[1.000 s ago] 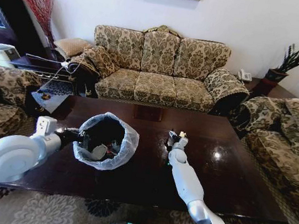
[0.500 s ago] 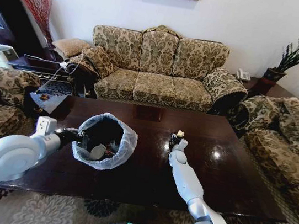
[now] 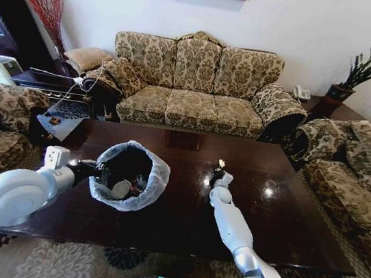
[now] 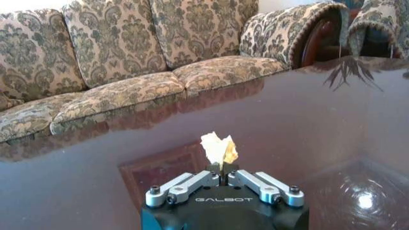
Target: Move to the front of the table and place the trash on the table into the trash bin.
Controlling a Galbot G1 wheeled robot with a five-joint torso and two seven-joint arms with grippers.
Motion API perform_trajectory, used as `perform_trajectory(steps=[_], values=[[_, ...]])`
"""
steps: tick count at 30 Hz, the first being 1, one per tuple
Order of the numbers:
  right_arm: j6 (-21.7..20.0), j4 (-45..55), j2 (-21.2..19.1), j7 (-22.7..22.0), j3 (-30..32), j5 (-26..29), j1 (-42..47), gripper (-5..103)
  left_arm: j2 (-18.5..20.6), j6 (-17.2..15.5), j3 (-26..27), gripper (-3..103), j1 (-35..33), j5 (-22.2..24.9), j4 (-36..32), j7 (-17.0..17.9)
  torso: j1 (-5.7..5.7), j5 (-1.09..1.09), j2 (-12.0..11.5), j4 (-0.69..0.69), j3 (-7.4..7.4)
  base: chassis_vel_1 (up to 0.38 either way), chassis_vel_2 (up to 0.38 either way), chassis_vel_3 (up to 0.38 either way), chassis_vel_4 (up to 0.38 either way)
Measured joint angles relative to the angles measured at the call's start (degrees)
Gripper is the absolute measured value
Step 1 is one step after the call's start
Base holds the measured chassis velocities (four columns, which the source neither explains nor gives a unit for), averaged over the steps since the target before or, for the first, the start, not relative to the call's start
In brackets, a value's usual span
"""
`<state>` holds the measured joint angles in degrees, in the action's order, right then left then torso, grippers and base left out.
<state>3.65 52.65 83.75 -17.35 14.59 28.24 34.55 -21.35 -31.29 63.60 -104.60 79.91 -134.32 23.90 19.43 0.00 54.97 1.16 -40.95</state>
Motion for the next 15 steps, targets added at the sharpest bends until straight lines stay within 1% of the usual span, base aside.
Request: perform_trajectory(steps=[3, 4, 5, 6, 7, 8, 10, 11, 12, 13, 14, 15], values=[[1.28, 5.55, -0.4, 1.68, -0.06, 0.48, 1.97, 0, 0.08, -0.08, 0.03, 0, -0.07, 0.0, 0.42, -0.01, 0.01, 0.02, 0.0, 0.0, 0.0, 0.0, 0.0, 0.0, 0.0], [1.28, 5.55, -0.4, 1.68, -0.06, 0.48, 1.97, 0, 0.08, -0.08, 0.03, 0, -0.07, 0.0, 0.42, -0.01, 0.01, 0.02, 0.0, 0.0, 0.0, 0.0, 0.0, 0.0, 0.0], [2.15, 12.82, -0.93, 4.88, -0.26, 0.55, 4.66, 0, 0.32, -0.25, 0.07, 0, -0.24, 0.01, 0.95, -0.01, 0.01, 0.02, 0.0, 0.0, 0.0, 0.0, 0.0, 0.0, 0.0], [2.14, 16.83, -1.32, 6.58, -0.48, 0.61, 6.08, 0, 0.51, -0.34, 0.13, 0, -0.27, 0.05, 1.31, -0.01, 0.01, 0.02, 0.0, 0.0, 0.0, 0.0, 0.0, 0.0, 0.0], [1.73, 24.62, -2.19, 9.45, -1.15, 0.54, 8.78, 0, 1.05, -0.47, 0.29, 0, -0.23, 0.42, 2.12, 0.33, 0.0, 0.01, 0.0, 0.0, 0.0, 0.0, 0.0, 0.0, 0.0], [1.73, 24.62, -2.19, 9.45, -1.15, 0.54, 8.78, 0, 1.05, -0.47, 0.29, 0, -0.23, 0.42, 2.12, 0.33, 0.0, 0.01, 0.0, 0.0, 0.0, 0.0, 0.0, 0.0, 0.0], [0.96, 35.13, -3.3, 10.86, -2.85, -0.35, 12.13, 0, 2.38, -0.73, 0.65, 0, 0.26, 2.19, 3.47, 1.39, -0.01, -0.02, 0.0, 0.0, 0.01, 0.0, 0.0, 0.0, 0.0], [0.06, 42.39, -4.03, 11.37, -4.55, -0.2, 14.39, 0, 3.12, -0.81, 0.76, 0, 0.6, 3.29, 4.3, 1.95, -0.01, -0.01, 0.0, 0.0, 0.01, 0.0, 0.0, 0.0, 0.0], [0.06, 42.39, -4.03, 11.37, -4.55, -0.2, 14.39, 0, 3.12, -0.81, 0.76, 0, 0.6, 3.29, 4.3, 1.95, -0.01, -0.01, 0.0, 0.0, 0.01, 0.0, 0.0, 0.0, 0.0], [-0.92, 48.63, -4.84, 12.24, -6.22, 1.01, 16.29, 0, 3.93, -0.8, 0.9, 0, 0.89, 4.09, 5.29, 2.4, -0.01, -0.02, 0.0, -0.01, 0.01, 0.0, 0.0, 0.0, 0.0], [-1.27, 52.65, -5.33, 13.11, -7.69, 2.17, 17.31, 0, 4.5, -0.78, 0.95, 0, 1.03, 4.53, 5.99, 2.72, -0.01, -0.01, 0.0, -0.02, 0.01, 0.0, 0.0, 0.0, 0.0], [-1.71, 58.49, -6.26, 14.63, -10.36, 3.76, 18.59, 0, 5.39, -0.73, 1.09, 0, 1.16, 5.13, 6.97, 2.98, -0.01, 0.0, 0.0, -0.01, 0.01, 0.0, 0.0, 0.0, 0.0]])
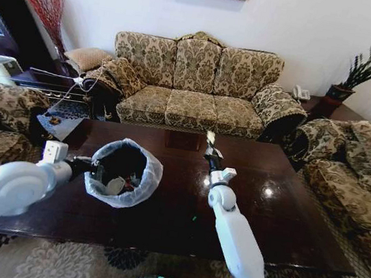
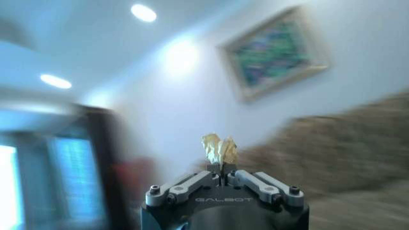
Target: Move to the front of the table and place the trash on the table into the trash bin.
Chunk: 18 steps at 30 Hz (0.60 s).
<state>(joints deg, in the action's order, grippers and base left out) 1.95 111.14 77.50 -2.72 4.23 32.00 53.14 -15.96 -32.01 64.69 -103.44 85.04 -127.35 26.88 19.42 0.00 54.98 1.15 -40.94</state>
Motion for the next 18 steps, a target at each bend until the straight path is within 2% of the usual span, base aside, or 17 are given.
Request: perform_trajectory(steps=[1, 4, 5, 7, 13, 16, 18], values=[[0.0, 0.0, 0.0, 0.0, 0.0, 0.0, 0.0, 0, 0.0, 0.0, 0.0, 0, 0.0, 0.0, 0.0, 0.0, 0.0, 0.0, 0.0, 0.0, 0.0, 0.0, 0.0, 0.0, 0.0], [-2.04, 8.71, -3.15, 5.23, -6.93, 2.81, 1.22, 0, 1.63, 0.15, 0.61, 0, 0.3, 1.25, 0.64, 0.22, 0.0, -0.01, 0.0, 0.02, 0.0, 0.0, 0.0, 0.0, 0.0], [-2.04, 8.71, -3.15, 5.23, -6.93, 2.81, 1.22, 0, 1.63, 0.15, 0.61, 0, 0.3, 1.25, 0.64, 0.22, 0.0, -0.01, 0.0, 0.02, 0.0, 0.0, 0.0, 0.0, 0.0], [-3.54, 11.62, -4.6, 6.94, -11.15, 3.37, 1.17, 0, 2.15, 0.52, 0.82, 0, 0.61, 1.55, 0.3, 0.3, 0.0, 0.0, 0.0, 0.01, 0.0, 0.0, 0.0, 0.0, 0.0], [-8.29, 13.58, -6.38, 6.55, -17.66, 3.11, 2.2, 0, 1.58, 0.97, 1.34, 0, 0.71, 1.58, -1.69, 0.27, 0.01, 0.01, 0.0, 0.01, -0.01, 0.0, 0.0, 0.0, 0.0], [-9.1, 13.27, -6.58, 6.12, -19.23, 2.67, 2.59, -1, 1.05, 1.04, 1.41, 0, 0.69, 1.56, -2.68, 0.23, 0.0, -0.01, 0.0, 0.01, -0.01, 0.0, 0.0, 0.0, 0.0], [-9.21, 12.1, -6.01, 5.56, -20.06, 1.88, 2.64, 9, 0.48, 1.14, 1.41, 0, 0.67, 1.53, -4.01, 0.19, 0.0, 0.0, 0.0, 0.01, -0.01, 0.0, 0.0, 0.0, 0.0]])
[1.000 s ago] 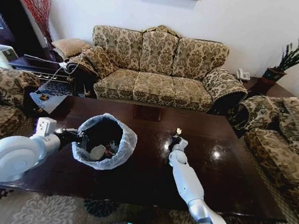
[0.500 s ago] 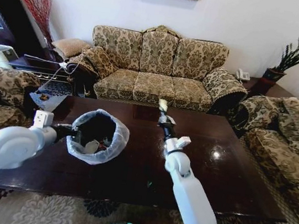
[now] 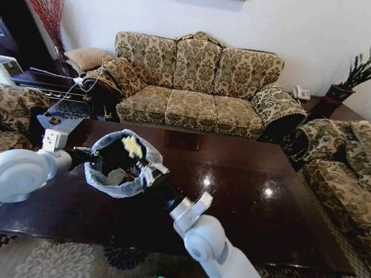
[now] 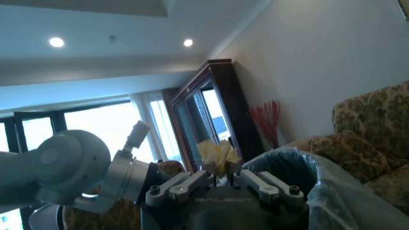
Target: Move to the front of the table and place the trash on the table into the trash bin.
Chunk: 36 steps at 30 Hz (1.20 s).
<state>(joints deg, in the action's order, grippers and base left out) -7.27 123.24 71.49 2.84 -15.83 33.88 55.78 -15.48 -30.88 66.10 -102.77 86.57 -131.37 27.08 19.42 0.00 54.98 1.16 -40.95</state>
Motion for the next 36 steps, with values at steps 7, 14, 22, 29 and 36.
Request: perform_trajectory(steps=[7, 14, 22, 29, 36], values=[[0.42, -1.76, 1.23, -0.51, -0.1, -1.06, -0.17, 31, -1.12, 0.03, 0.15, 0, -0.19, -0.03, -2.17, -0.07, 0.01, 0.01, 0.0, 0.0, 0.0, 0.0, 0.0, 0.0, 0.0], [4.7, -0.61, 1.24, 0.42, 1.23, -2.36, 0.96, 58, -2.68, -1.38, 0.63, 0, -0.27, -0.23, -2.6, 1.57, 0.01, 0.0, 0.0, 0.0, 0.0, 0.0, 0.0, 0.0, 0.0], [7.85, 4.73, 2.33, -1.26, 10.97, -8.24, 5.78, 86, -9.71, -2.96, 8.51, 0, -1.2, -3.55, -0.24, 5.24, 0.01, 0.01, -0.01, -0.01, 0.0, 0.0, 0.0, 0.0, 0.0], [12.91, 2.68, 3.84, -3.45, 19.28, -13.27, 11.21, 100, -21.25, -2.57, 19.52, 0, -2.73, -8.35, 1.22, 3.4, 0.01, 0.01, -0.01, -0.02, 0.0, 0.0, 0.0, 0.0, 0.0], [14.43, 2.26, 4.5, -3.67, 21.79, -13.28, 14.35, 100, -34.06, -1.48, 27.76, 0, -4.61, -11.25, -0.29, 1.76, 0.01, 0.02, -0.01, -0.01, 0.0, 0.023, -0.037, -0.027, 0.035]])
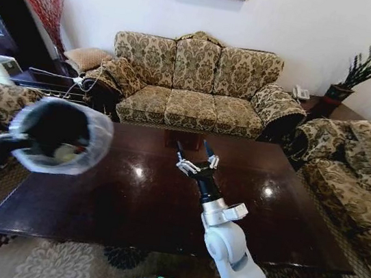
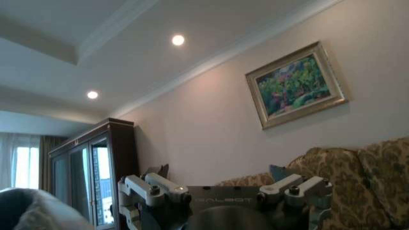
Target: Move to the front of the table and place the trash on the table into the trash bin.
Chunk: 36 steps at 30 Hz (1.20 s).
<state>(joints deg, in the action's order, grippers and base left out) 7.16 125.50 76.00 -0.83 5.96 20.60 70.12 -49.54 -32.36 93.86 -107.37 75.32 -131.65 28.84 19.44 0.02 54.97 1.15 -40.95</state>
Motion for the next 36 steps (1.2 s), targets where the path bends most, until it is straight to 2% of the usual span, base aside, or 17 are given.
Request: perform_trajectory(steps=[4, 5, 9, 10, 13, 17, 24, 26, 28, 29, 33, 36], values=[[0.57, -0.75, 0.48, 0.03, 1.04, 0.19, 0.45, 100, -7.45, 0.75, 3.1, 0, 0.22, -1.96, 0.98, -1.64, 0.0, -0.02, 0.0, 0.0, 0.0, 0.124, -0.121, -0.134, 0.144], [0.57, -0.75, 0.48, 0.03, 1.04, 0.19, 0.45, 100, -7.45, 0.75, 3.1, 0, 0.22, -1.96, 0.98, -1.64, 0.0, -0.02, 0.0, 0.0, 0.0, 0.181, -0.145, -0.163, 0.175], [1.13, -1.42, 0.4, 0.04, 1.92, 0.32, 0.44, 100, -13.32, 1.76, 4.67, 0, 0.65, -2.0, 3.11, -1.98, -0.02, 0.01, 0.0, 0.01, 0.01, 0.201, -0.219, -0.195, 0.227], [1.13, -1.42, 0.4, 0.04, 1.92, 0.32, 0.44, 100, -13.32, 1.76, 4.67, 0, 0.65, -2.0, 3.11, -1.98, -0.02, 0.01, 0.0, 0.01, 0.01, 0.224, -0.237, -0.251, 0.254], [1.59, -1.78, 0.41, 0.29, 3.26, 1.03, 1.33, 100, -17.45, 3.21, 4.91, 0, 1.34, -2.16, 5.87, -1.21, -0.01, -0.01, 0.0, 0.0, 0.0, 0.28, -0.256, -0.291, 0.283], [2.89, -2.33, -0.26, 0.46, 3.56, 1.68, 2.2, 100, -20.19, 4.7, 4.92, 0, 2.04, -2.29, 8.56, 0.55, -0.01, -0.03, 0.0, 0.0, -0.01, 0.298, -0.306, -0.324, 0.31], [3.5, -2.82, 0.43, 0.38, 5.02, 2.75, 2.83, 100, -23.42, 7.24, 4.65, 0, 2.39, -3.15, 14.16, 1.62, -0.07, 0.01, 0.04, 0.02, 0.03, 0.248, -0.249, -0.255, 0.242], [3.9, -2.97, 0.75, 0.25, 5.3, 2.81, 3.39, 100, -24.28, 8.57, 3.34, 0, 2.53, -4.59, 16.8, 1.88, -0.08, 0.01, 0.05, 0.04, 0.04, 0.119, -0.081, -0.1, 0.124], [4.53, -3.03, 0.95, 0.11, 5.39, 2.76, 4.7, 100, -25.27, 11.01, 0.28, 0, 3.05, -8.05, 21.57, 1.9, -0.05, -0.01, 0.04, 0.03, 0.01, 0.026, -0.006, -0.004, 0.045], [4.53, -3.03, 0.95, 0.11, 5.39, 2.76, 4.7, 100, -25.27, 11.01, 0.28, 0, 3.05, -8.05, 21.57, 1.9, -0.05, -0.01, 0.04, 0.03, 0.01, 0.0, 0.0, 0.0, 0.0], [5.07, -3.03, 0.7, 0.08, 6.42, 2.72, 6.29, 100, -26.52, 13.48, -5.38, 0, 4.48, -12.54, 30.29, 1.54, 0.07, -0.06, -0.02, -0.03, -0.04, -0.029, 0.022, 0.016, -0.035], [5.11, -2.99, 0.36, 0.08, 7.16, 2.72, 6.63, 100, -27.35, 14.04, -8.24, 0, 5.48, -13.53, 34.73, 1.36, 0.07, -0.03, -0.02, -0.01, -0.04, -0.03, 0.033, 0.012, -0.035]])
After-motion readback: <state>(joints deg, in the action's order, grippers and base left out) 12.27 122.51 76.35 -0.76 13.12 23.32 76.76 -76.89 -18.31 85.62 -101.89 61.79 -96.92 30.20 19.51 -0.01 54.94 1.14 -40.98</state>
